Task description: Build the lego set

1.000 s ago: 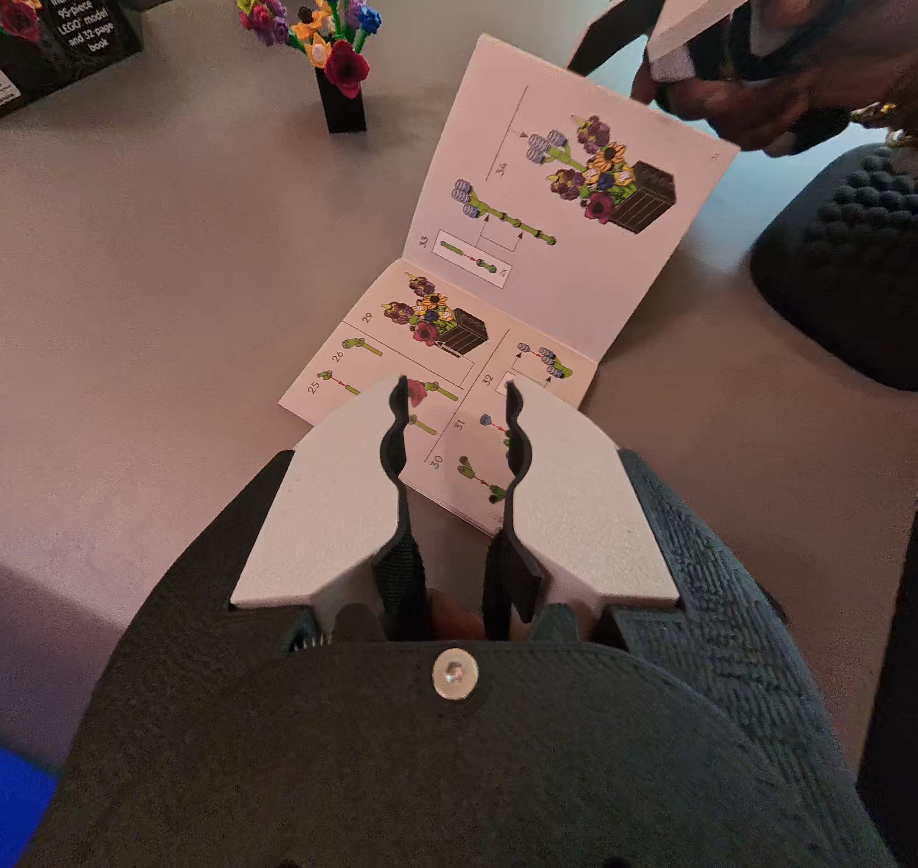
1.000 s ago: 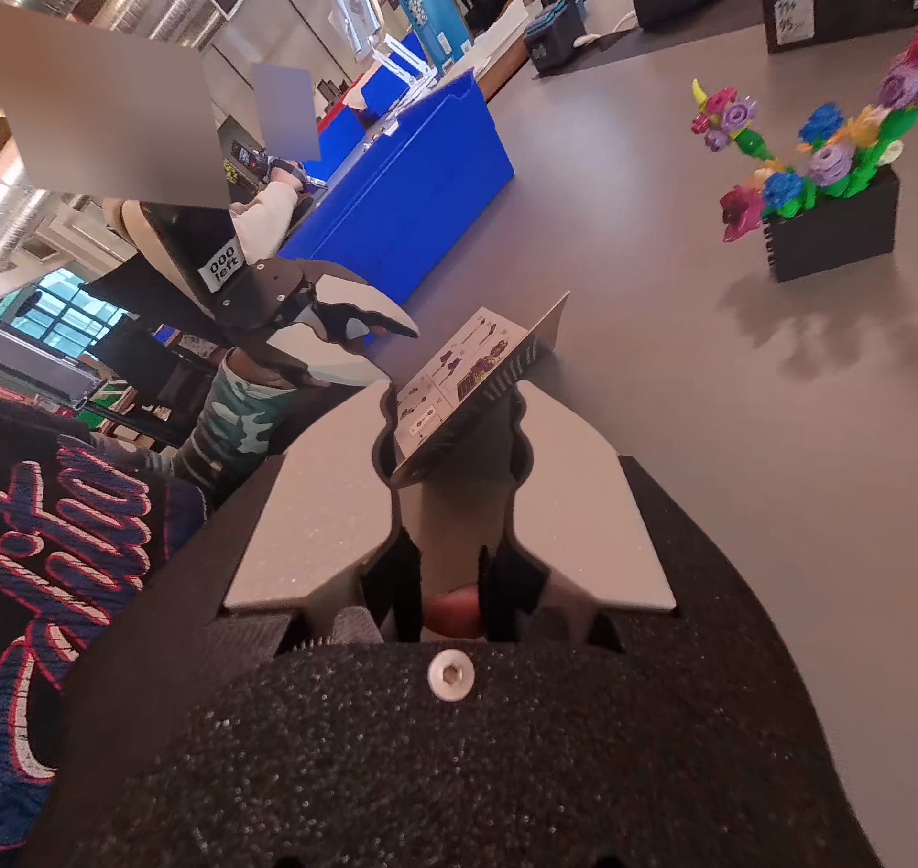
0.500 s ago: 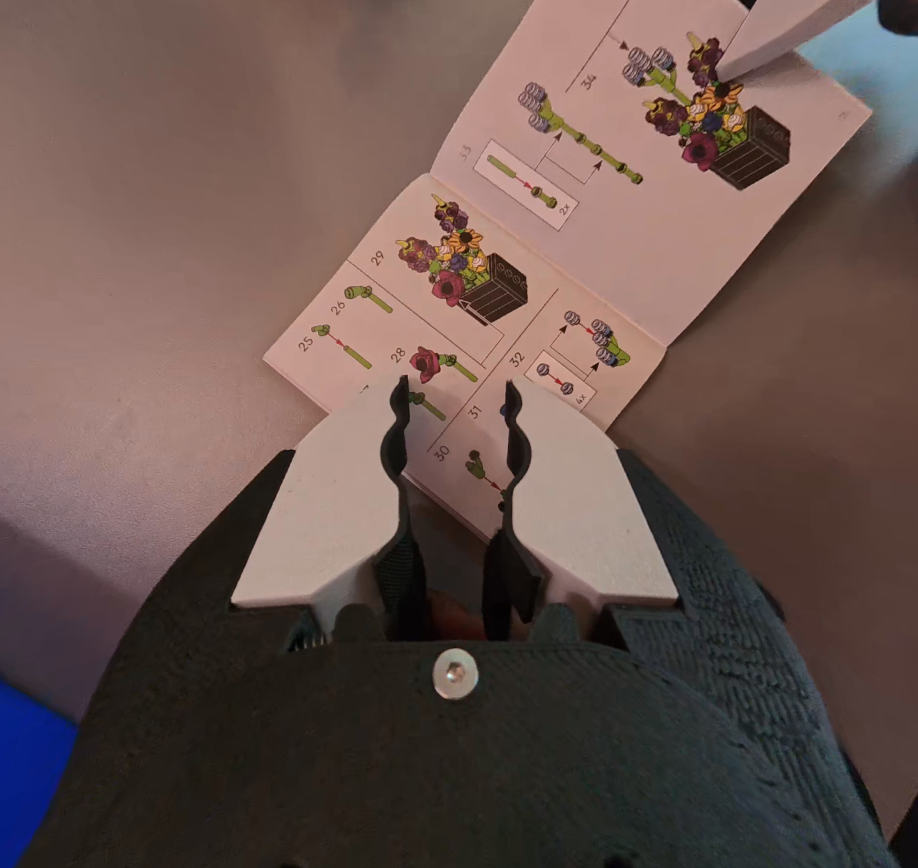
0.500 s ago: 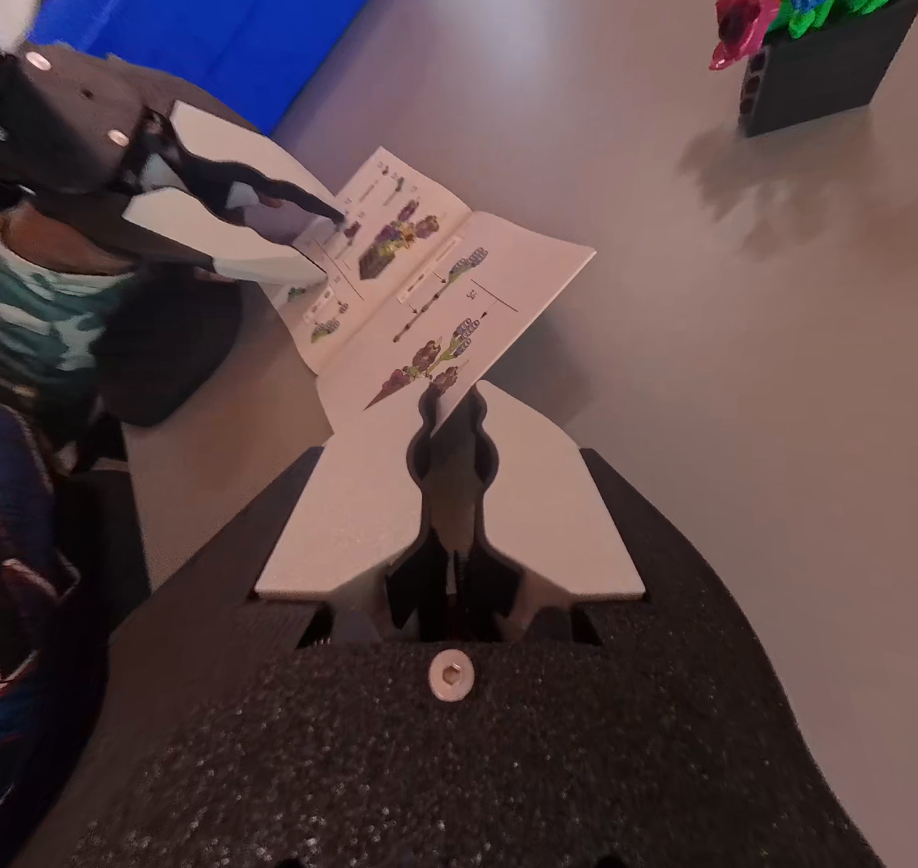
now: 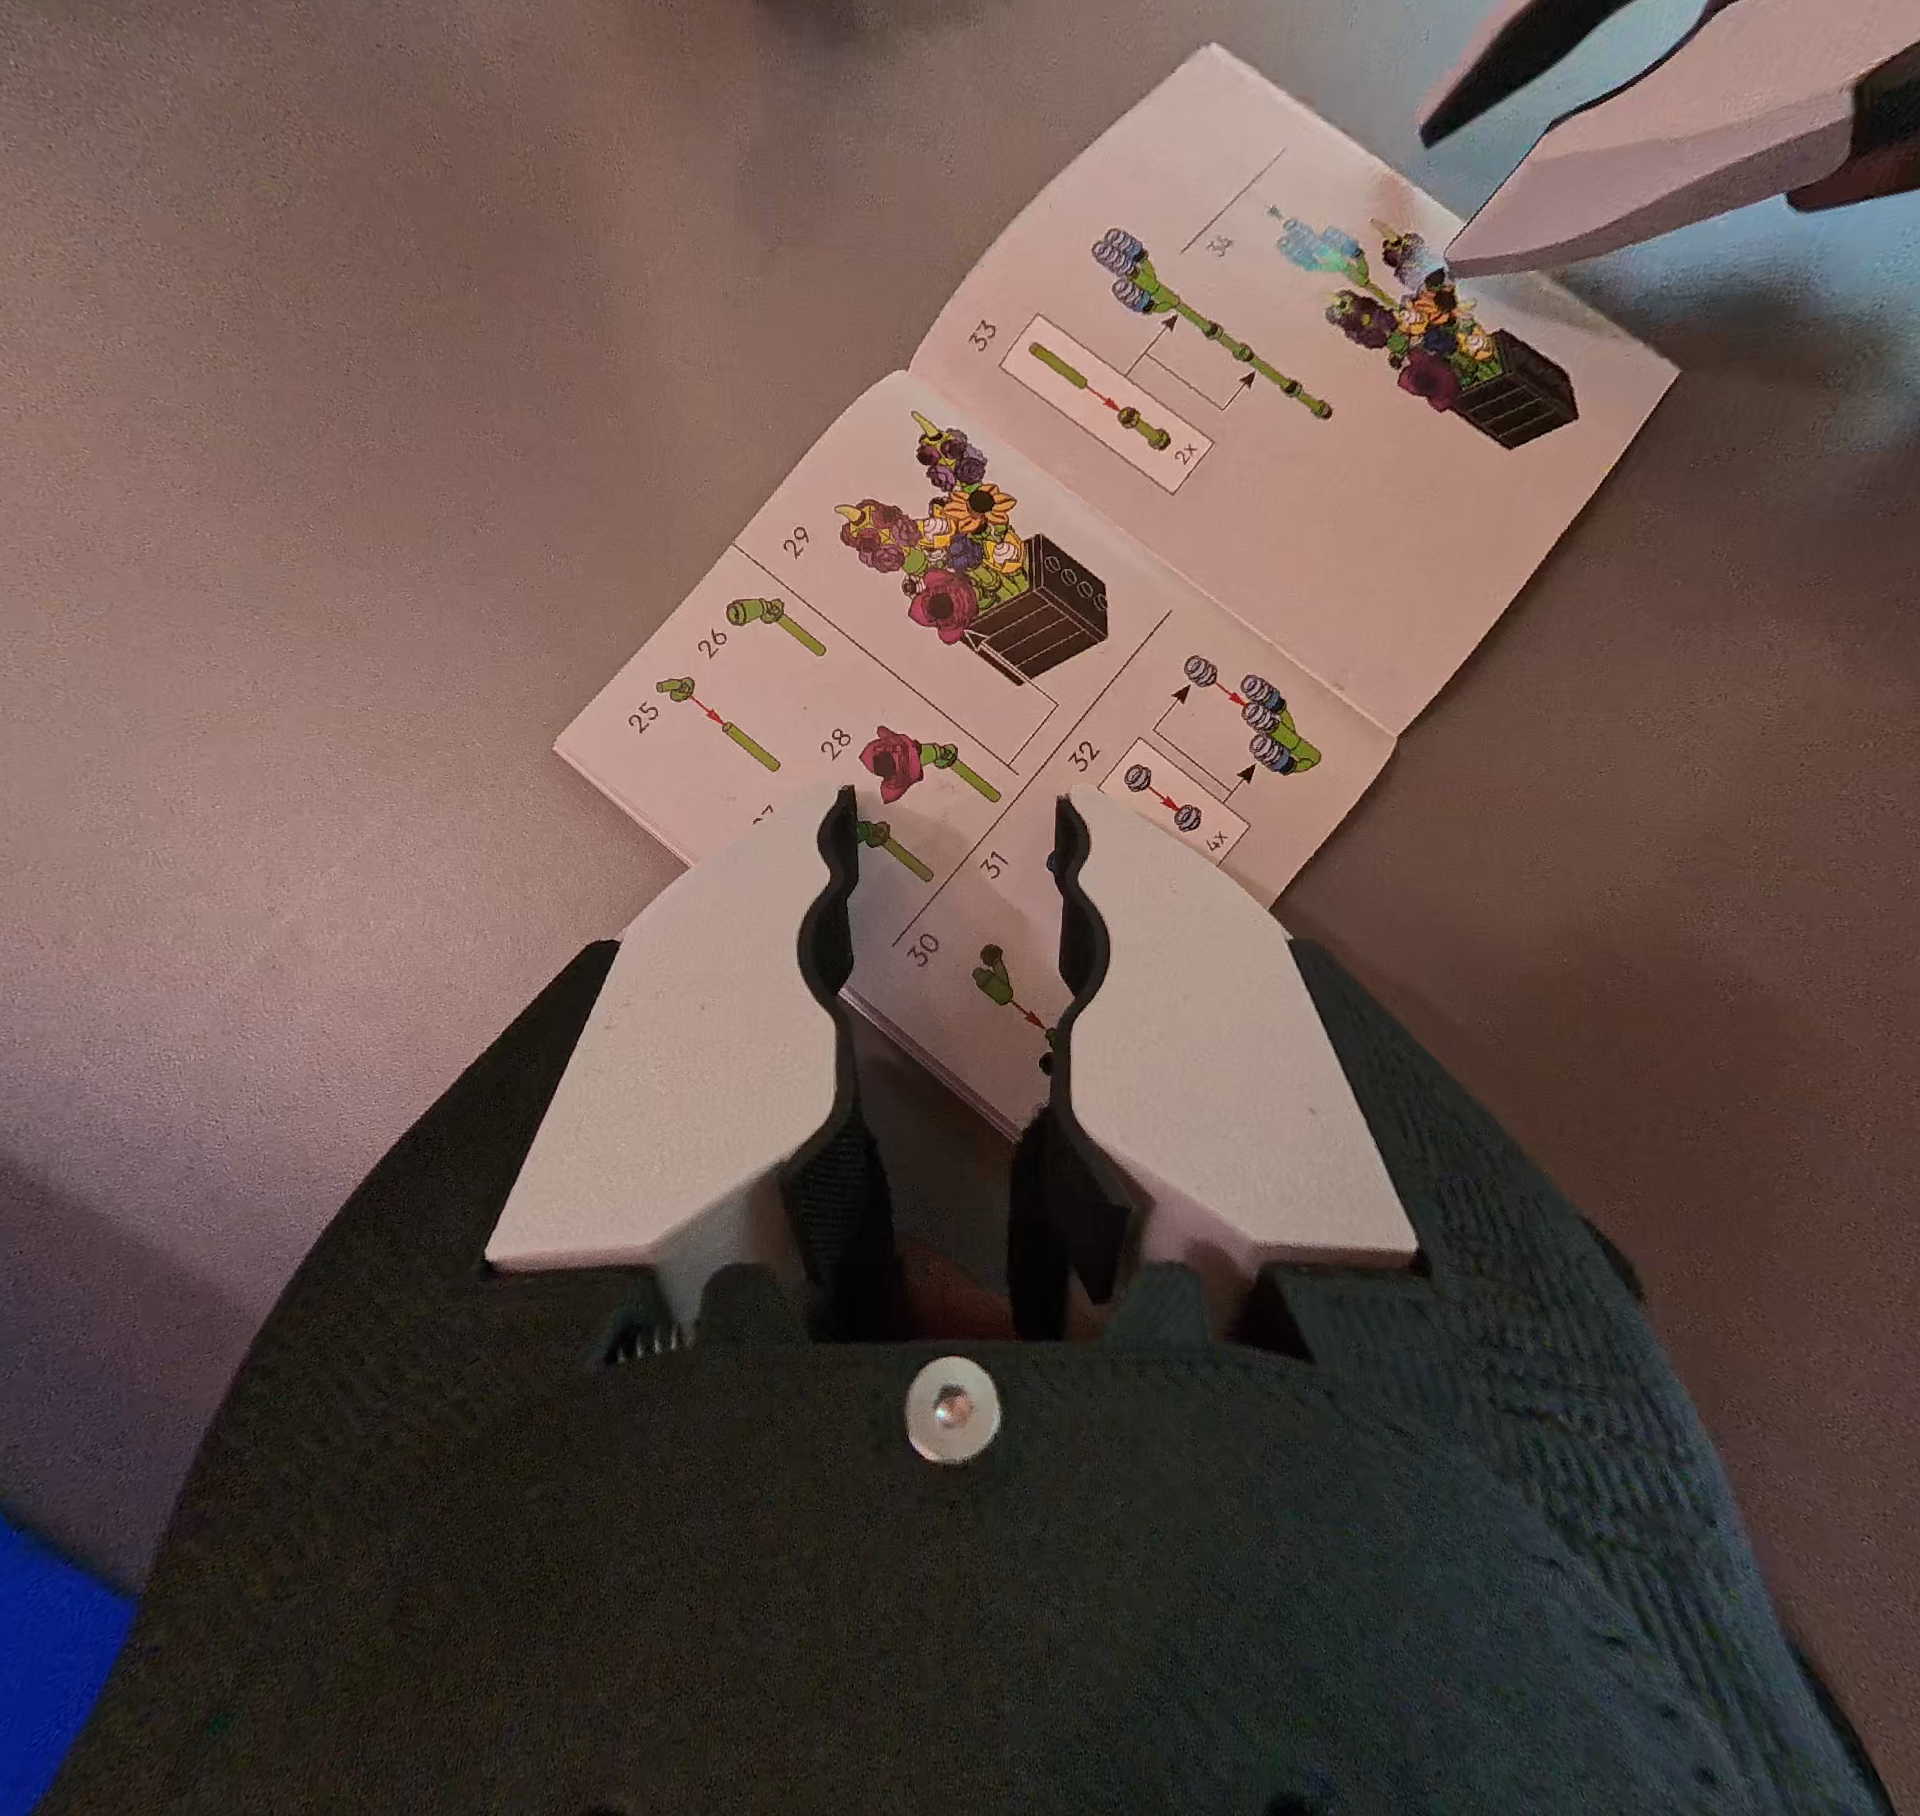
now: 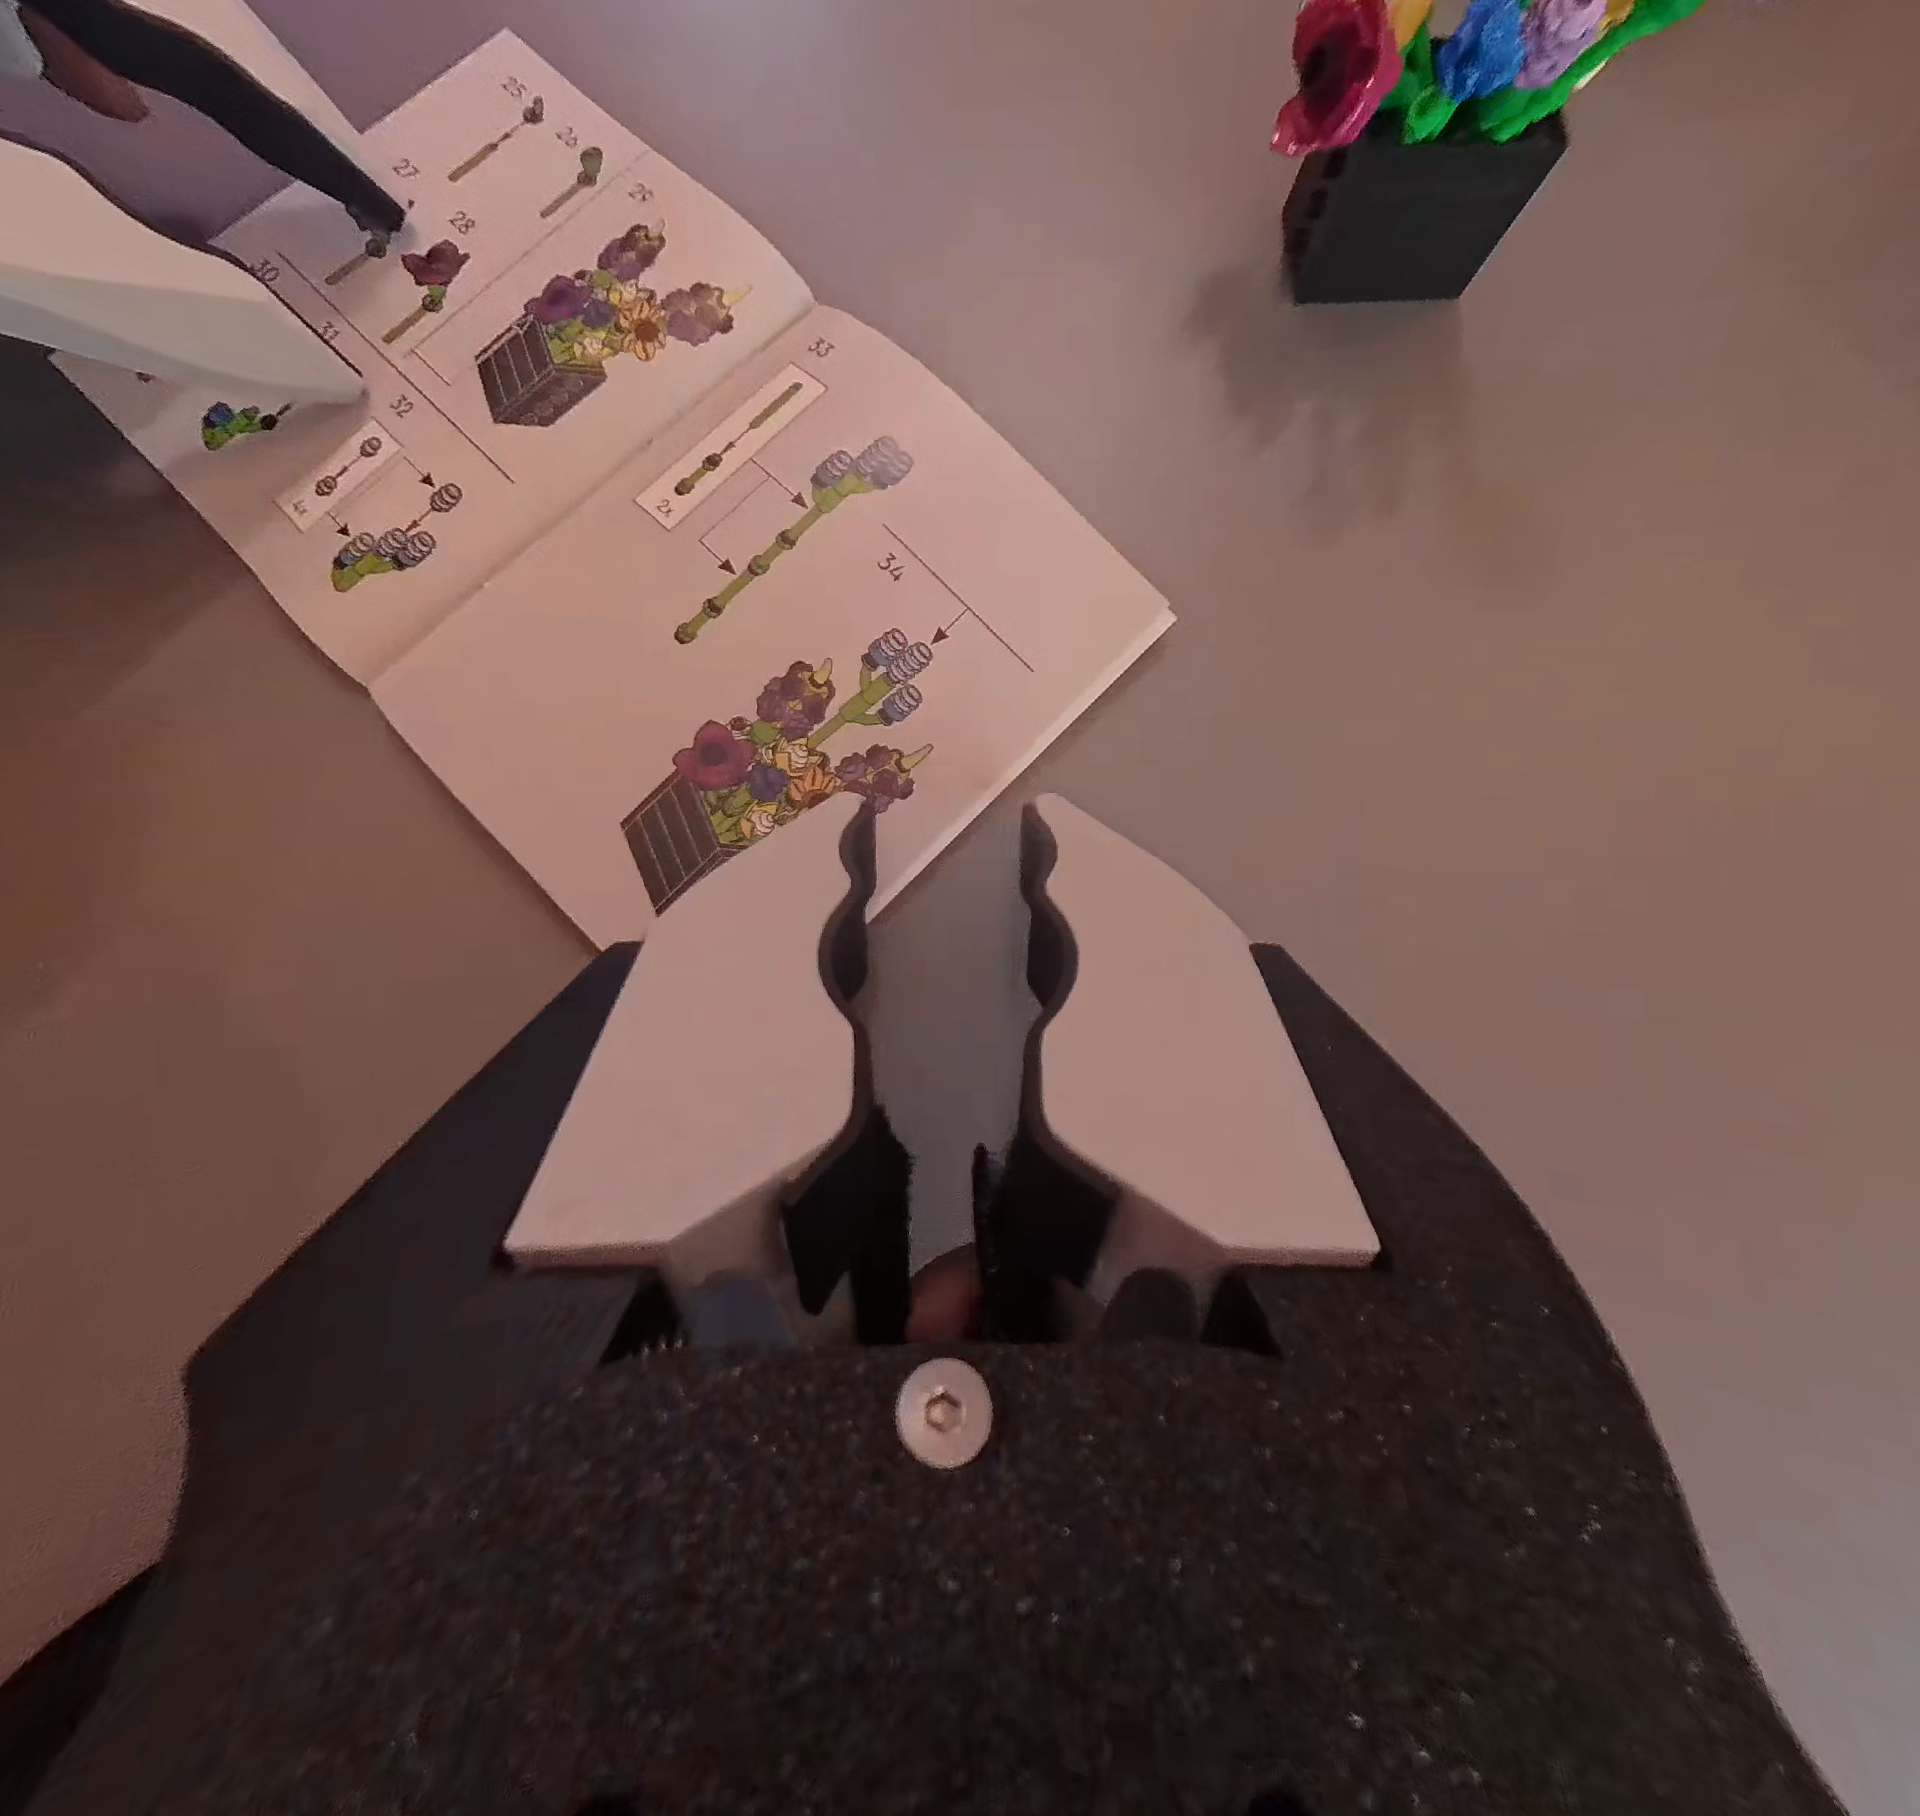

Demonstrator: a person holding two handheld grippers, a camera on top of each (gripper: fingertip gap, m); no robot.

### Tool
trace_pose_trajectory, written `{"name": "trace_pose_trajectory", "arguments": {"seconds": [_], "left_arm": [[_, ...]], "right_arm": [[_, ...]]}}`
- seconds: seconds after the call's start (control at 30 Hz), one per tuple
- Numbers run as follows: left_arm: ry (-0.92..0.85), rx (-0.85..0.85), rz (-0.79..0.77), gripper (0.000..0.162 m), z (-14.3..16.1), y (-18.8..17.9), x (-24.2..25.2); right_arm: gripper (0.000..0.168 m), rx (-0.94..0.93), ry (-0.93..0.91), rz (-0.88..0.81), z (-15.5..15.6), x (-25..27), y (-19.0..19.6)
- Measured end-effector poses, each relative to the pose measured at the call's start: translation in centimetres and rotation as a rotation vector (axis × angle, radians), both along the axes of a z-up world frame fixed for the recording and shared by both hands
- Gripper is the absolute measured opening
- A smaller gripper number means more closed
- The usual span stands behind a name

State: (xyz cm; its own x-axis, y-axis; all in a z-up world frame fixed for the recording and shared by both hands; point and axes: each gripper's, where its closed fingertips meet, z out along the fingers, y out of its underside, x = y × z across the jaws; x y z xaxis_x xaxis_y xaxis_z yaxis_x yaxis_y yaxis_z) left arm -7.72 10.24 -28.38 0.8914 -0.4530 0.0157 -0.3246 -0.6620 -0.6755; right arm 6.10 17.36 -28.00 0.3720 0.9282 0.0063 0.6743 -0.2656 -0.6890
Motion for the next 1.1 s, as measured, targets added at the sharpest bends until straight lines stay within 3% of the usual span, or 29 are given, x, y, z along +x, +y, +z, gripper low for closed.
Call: {"name": "trace_pose_trajectory", "arguments": {"seconds": [0.37, 0.5, 0.63, 0.77, 0.9, 0.97, 1.1], "left_arm": [[0.028, 0.012, 0.003, 0.038, 0.0, 0.1, -0.1], [0.063, 0.057, 0.011, 0.046, 0.4, 0.4, -0.4], [-0.022, 0.253, -0.030, 0.051, 3.8, 0.1, 0.9], [-0.144, 0.371, -0.050, 0.051, 8.7, -3.3, 1.2], [-0.053, 0.444, 0.091, 0.050, 12.1, -8.1, -4.2], [0.017, 0.377, 0.203, 0.048, 11.3, -10.5, -8.3], [0.023, 0.106, 0.282, 0.041, 5.8, -14.2, -12.4]], "right_arm": [[0.032, 0.121, 0.043, -0.003, 1.9, -0.5, 0.5], [0.039, 0.192, 0.113, -0.030, 4.4, -0.6, 0.9], [0.043, 0.242, 0.243, -0.050, 8.0, -0.9, 0.7], [0.048, 0.242, 0.340, -0.032, 10.7, -1.5, -0.8], [0.047, 0.239, 0.435, 0.061, 13.5, -3.0, -4.3], [0.045, 0.215, 0.475, 0.132, 14.3, -4.3, -6.7], [0.044, 0.078, 0.448, 0.269, 12.4, -8.0, -11.6]]}}
